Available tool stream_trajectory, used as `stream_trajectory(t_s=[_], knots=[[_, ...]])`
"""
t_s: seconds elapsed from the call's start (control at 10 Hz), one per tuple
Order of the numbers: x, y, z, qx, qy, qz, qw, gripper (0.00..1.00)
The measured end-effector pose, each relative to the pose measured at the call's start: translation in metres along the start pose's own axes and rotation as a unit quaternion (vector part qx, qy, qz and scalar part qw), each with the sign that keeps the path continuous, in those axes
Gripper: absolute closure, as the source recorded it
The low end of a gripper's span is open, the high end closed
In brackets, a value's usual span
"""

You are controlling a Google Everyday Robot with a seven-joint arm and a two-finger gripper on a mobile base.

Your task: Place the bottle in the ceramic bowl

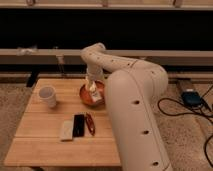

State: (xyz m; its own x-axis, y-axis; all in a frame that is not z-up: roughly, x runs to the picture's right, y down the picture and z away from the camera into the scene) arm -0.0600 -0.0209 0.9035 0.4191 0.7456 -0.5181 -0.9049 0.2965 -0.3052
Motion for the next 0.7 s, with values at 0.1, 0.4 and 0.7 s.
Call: stream_trajectory(t_s=[0.1, 0.4, 0.7], knots=[[0.0013, -0.0025, -0.0074, -0.005, -0.008, 0.001, 1.0, 0.2], [0.0019, -0.0039, -0.0143, -0.009, -0.016, 0.002, 0.9998, 0.2], [0.0027, -0.0051, -0.0142, -0.01, -0.016, 0.003, 0.9998, 0.2]])
